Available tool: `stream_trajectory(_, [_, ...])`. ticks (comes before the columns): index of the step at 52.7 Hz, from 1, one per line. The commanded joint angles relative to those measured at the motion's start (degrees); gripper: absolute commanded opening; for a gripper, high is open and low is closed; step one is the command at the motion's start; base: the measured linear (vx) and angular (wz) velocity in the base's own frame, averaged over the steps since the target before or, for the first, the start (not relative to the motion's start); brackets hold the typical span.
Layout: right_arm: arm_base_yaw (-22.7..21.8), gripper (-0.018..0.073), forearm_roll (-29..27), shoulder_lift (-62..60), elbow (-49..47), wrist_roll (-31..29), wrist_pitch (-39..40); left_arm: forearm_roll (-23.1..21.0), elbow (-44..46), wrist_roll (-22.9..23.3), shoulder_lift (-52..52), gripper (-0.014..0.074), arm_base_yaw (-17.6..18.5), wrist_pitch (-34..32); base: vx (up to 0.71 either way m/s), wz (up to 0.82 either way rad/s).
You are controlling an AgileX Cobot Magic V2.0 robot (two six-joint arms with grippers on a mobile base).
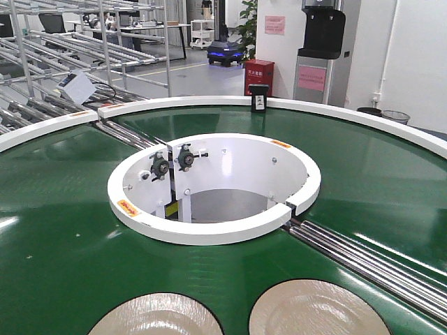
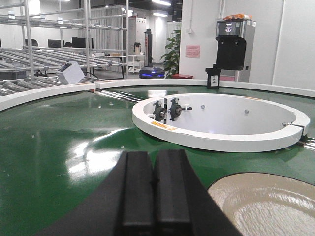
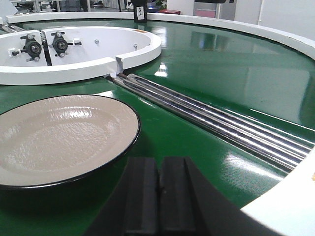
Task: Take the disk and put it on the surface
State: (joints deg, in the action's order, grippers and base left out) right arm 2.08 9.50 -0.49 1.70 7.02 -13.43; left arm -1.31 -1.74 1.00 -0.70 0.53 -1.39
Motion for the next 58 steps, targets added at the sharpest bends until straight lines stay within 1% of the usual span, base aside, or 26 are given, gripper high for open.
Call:
stream_trajectory(1, [0.0, -0.0008, 0.3, -0.5, 0.4, -0.2, 4.7, 0.0, 1.2, 0.5, -0.7, -0.0008, 0.1, -5.0, 0.0, 0.0])
stream_trajectory(4, [0.0, -0.0008, 0.9, -0.5, 0.4, -0.5, 4.7, 0.0, 1.2, 0.5, -0.7, -0.0008, 0.1, -5.1, 0.0, 0.0])
stream_trajectory(8, [0.0, -0.0008, 3.6, -0.5, 0.4, -1.5, 5.5, 0.0, 1.2, 0.5, -0.7, -0.0008, 0.1, -5.3, 0.0, 0.0])
stream_trajectory(16, [0.1, -0.0008, 0.8, -0.5, 0.4, 3.1, 14.0, 0.0, 1.2, 0.5, -0.7, -0.0008, 0.1, -5.3, 0.0, 0.0])
stream_trajectory(19, [0.1, -0.0008, 0.8, -0.5, 0.4, 3.2, 15.8, 0.0, 1.2, 0.5, -0.7, -0.0008, 0.1, -5.3, 0.0, 0.0])
stream_trajectory(27, [0.1, -0.0008, 0.8, -0.5, 0.4, 3.0, 17.4, 0.0, 1.2, 0.5, -0.7, -0.0008, 0.1, -8.1, 0.0, 0.0])
stream_trajectory(33, [0.0, -0.0008, 0.3, -0.5, 0.1, 3.4, 19.4, 0.0, 2.0, 0.5, -0.7, -0.0008, 0.1, -12.9, 0.0, 0.0])
stream_trajectory(35, [0.0, -0.0008, -0.9, -0.4, -1.1, 4.1, 18.7, 0.0, 3.2, 0.5, -0.7, -0.0008, 0.1, -14.2, 0.0, 0.0])
stream_trajectory(37, [0.0, -0.0008, -1.5, 0.0, -3.2, 4.1, 17.2, 0.0, 4.5, 0.5, -0.7, -0.0008, 0.1, -14.1, 0.0, 0.0])
stream_trajectory(41, [0.0, -0.0008, -1.5, 2.2, -9.1, 4.0, 11.2, 0.0, 9.5, 0.1, -0.7, -0.0008, 0.1, -11.5, 0.0, 0.0])
stream_trajectory(46, [0.0, -0.0008, -1.4, 7.7, -19.1, 4.0, 5.5, 0.0, 18.2, -0.4, 1.7, -0.0008, 0.1, -4.5, 0.0, 0.0])
stream_trajectory(52, [0.0, -0.0008, -1.4, 16.3, -29.3, 4.0, 4.2, 0.0, 30.5, -0.5, 8.4, -0.0008, 0.1, 5.7, 0.0, 0.0])
stream_trajectory(55, [0.0, -0.0006, -1.4, 20.7, -33.3, 4.0, 4.3, 0.0, 34.8, -0.5, 12.6, -0.0008, 0.1, 8.8, 0.0, 0.0])
stream_trajectory(58, [0.0, -0.0006, -1.4, 24.5, -36.2, 4.0, 4.3, -0.1, 38.3, -0.5, 16.3, -0.0008, 0.1, 9.6, 0.0, 0.0])
